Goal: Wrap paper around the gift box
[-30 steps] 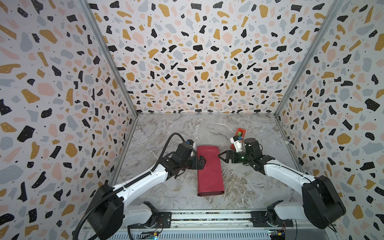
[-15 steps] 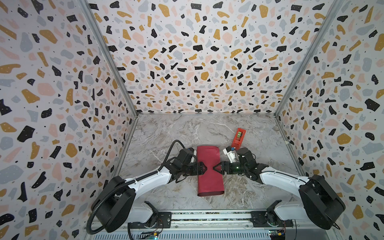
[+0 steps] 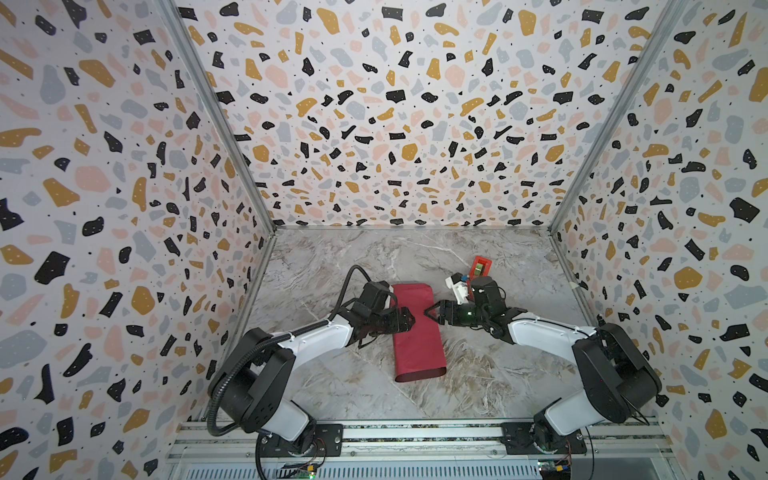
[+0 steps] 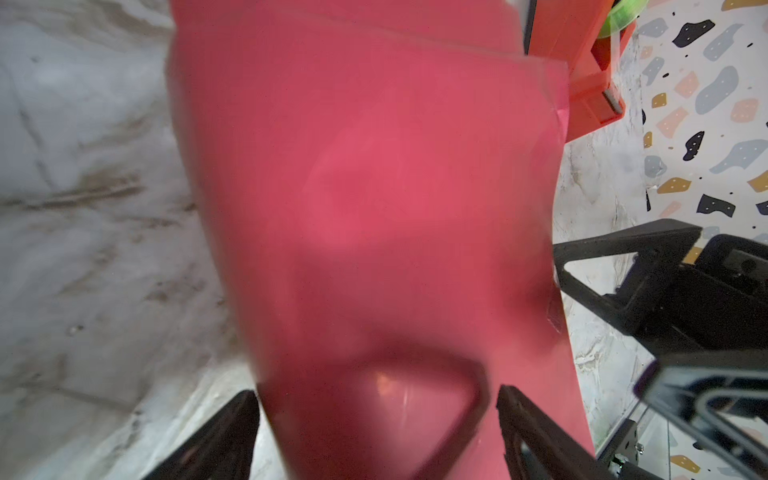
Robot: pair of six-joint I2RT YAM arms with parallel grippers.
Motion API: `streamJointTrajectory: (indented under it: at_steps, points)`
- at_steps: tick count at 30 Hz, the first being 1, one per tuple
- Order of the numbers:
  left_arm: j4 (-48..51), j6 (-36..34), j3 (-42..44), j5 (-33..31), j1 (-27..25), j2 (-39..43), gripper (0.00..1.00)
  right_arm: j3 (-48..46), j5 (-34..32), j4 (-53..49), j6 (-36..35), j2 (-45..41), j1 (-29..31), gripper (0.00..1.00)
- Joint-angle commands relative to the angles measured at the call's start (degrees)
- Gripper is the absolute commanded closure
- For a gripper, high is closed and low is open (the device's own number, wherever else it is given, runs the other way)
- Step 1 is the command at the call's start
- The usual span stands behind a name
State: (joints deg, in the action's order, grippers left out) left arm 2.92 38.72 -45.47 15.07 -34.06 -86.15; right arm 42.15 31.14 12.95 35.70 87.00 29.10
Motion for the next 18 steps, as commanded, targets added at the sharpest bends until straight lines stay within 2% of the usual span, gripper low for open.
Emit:
streamJointTrajectory:
  at_steps: [1, 4, 8, 12, 18]
  points:
    - [1.79, -3.0, -1.26, -2.13, 0.67, 2.31, 0.07, 0.74, -3.2, -6.13, -5.14, -4.16, -0.63, 0.12]
    - [2.56, -3.03, 1.45, -2.42, 0.84, 4.81, 0.07, -2.38, -2.2, -7.81, -5.64, -7.48, 0.08, 0.1]
    - [-1.07, -0.43, 3.75, 4.11, 0.8, 4.98, 0.1, -5.89, -0.83, -5.33, -3.2, -9.42, 3.67, 0.11]
    - [-1.33, -0.14, 1.87, 4.15, 0.58, 3.39, 0.12, -6.2, 0.85, -1.67, -0.85, -7.03, 4.56, 0.16]
    - [-2.35, 0.23, -2.34, 4.81, 0.31, -1.29, 0.14, -2.71, 0.9, -0.95, -1.43, -4.13, 3.69, 0.19]
